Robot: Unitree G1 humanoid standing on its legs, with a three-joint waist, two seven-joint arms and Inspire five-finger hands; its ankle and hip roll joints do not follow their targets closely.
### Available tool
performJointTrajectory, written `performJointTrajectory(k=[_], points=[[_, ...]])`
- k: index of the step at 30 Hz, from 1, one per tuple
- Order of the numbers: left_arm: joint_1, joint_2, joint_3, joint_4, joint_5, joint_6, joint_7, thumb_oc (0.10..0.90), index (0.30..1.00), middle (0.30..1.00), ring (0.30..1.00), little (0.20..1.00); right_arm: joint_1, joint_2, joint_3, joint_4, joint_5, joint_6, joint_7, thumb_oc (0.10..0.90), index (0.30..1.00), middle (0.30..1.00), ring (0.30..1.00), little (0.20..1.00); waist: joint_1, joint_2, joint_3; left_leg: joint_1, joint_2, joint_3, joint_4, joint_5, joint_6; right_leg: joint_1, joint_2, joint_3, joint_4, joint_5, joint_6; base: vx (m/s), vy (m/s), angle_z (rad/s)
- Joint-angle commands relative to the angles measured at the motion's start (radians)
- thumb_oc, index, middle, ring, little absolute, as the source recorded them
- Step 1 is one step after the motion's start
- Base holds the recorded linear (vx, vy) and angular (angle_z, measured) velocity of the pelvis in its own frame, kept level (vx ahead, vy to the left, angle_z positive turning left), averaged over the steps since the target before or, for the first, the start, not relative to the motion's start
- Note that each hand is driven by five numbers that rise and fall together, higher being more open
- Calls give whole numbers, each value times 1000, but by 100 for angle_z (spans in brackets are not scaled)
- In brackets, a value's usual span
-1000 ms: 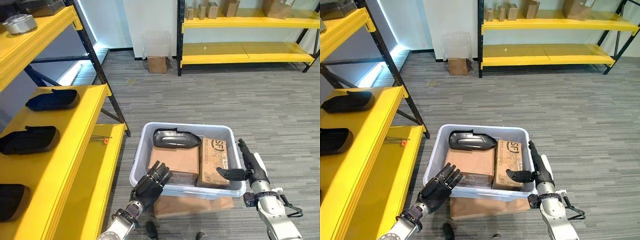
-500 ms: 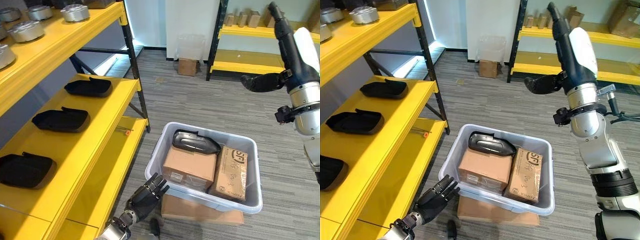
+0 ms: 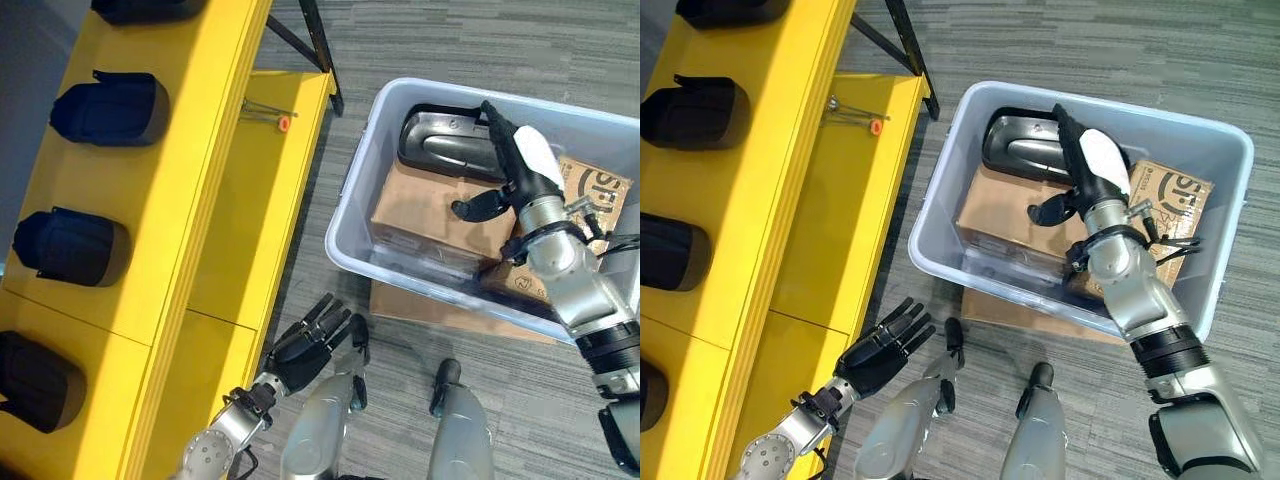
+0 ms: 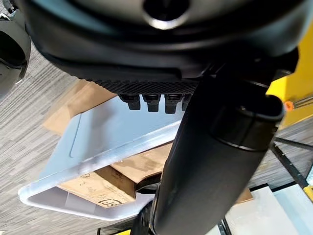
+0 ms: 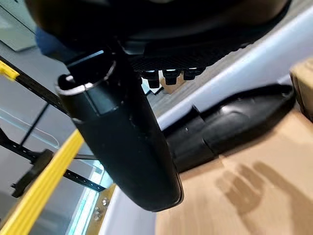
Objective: Move parts from the plastic box to the shelf.
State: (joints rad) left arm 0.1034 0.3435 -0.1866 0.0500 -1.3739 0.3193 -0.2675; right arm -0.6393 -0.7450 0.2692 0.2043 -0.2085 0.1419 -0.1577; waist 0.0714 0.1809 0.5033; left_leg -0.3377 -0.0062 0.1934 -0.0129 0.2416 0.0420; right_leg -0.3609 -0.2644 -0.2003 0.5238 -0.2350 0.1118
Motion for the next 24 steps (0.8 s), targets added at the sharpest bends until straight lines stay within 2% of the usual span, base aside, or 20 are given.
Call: performJointTrajectory(k=[1,8,11,13,14,15,24], points=[[-9,-13,10,-165,-77,-34,-31,900,1000,1000,1000,1000,-200,-85,-35,-128,-92,-55,-96,900,1000,1000,1000,1000,-16,32,17,48,22,-56,139,-187,-77,19,74,6,-100,78,-77,-42,6,6],[25,-2,-2,-196,-86,-18,-67,900,1000,1000,1000,1000,-184,-94,-30,-123,-191,-38,-144,900,1000,1000,1000,1000,-18,78,17,-37,3,-41,157,-183,-69,-112,70,27,-23,57,-88,-12,14,-5],[38,5,-1,-195,-115,-15,-71,900,1000,1000,1000,1000,-219,-136,-10,-109,-231,-39,-133,900,1000,1000,1000,1000,-23,98,17,-56,-3,-33,159,-182,-71,-150,70,39,-11,55,-93,-3,61,-28],[49,23,-6,-185,-123,-7,-103,900,1000,1000,1000,1000,-304,-203,47,-87,-290,-49,-116,900,1000,1000,1000,1000,-22,114,17,-82,-4,-24,170,-182,-76,-191,67,51,10,51,-96,-31,30,-29],[51,28,-10,-182,-125,-8,-107,900,1000,1000,1000,1000,-340,-221,74,-74,-289,-43,-109,900,1000,1000,1000,1000,-22,117,17,-86,-4,-21,169,-181,-78,-204,65,53,18,49,-96,39,-11,-14],[56,32,-14,-180,-122,-6,-112,900,1000,1000,1000,1000,-368,-236,97,-67,-305,-38,-104,900,1000,1000,1000,1000,-22,113,17,-76,-11,-27,170,-200,-87,-200,59,64,30,20,-88,50,-22,1],[59,52,-25,-192,-132,0,-131,900,1000,1000,1000,1000,-500,-260,184,-49,-353,-38,-112,900,1000,1000,1000,1000,-2,117,17,-142,-4,-21,194,-198,-94,-274,60,59,83,2,-96,9,-11,1]])
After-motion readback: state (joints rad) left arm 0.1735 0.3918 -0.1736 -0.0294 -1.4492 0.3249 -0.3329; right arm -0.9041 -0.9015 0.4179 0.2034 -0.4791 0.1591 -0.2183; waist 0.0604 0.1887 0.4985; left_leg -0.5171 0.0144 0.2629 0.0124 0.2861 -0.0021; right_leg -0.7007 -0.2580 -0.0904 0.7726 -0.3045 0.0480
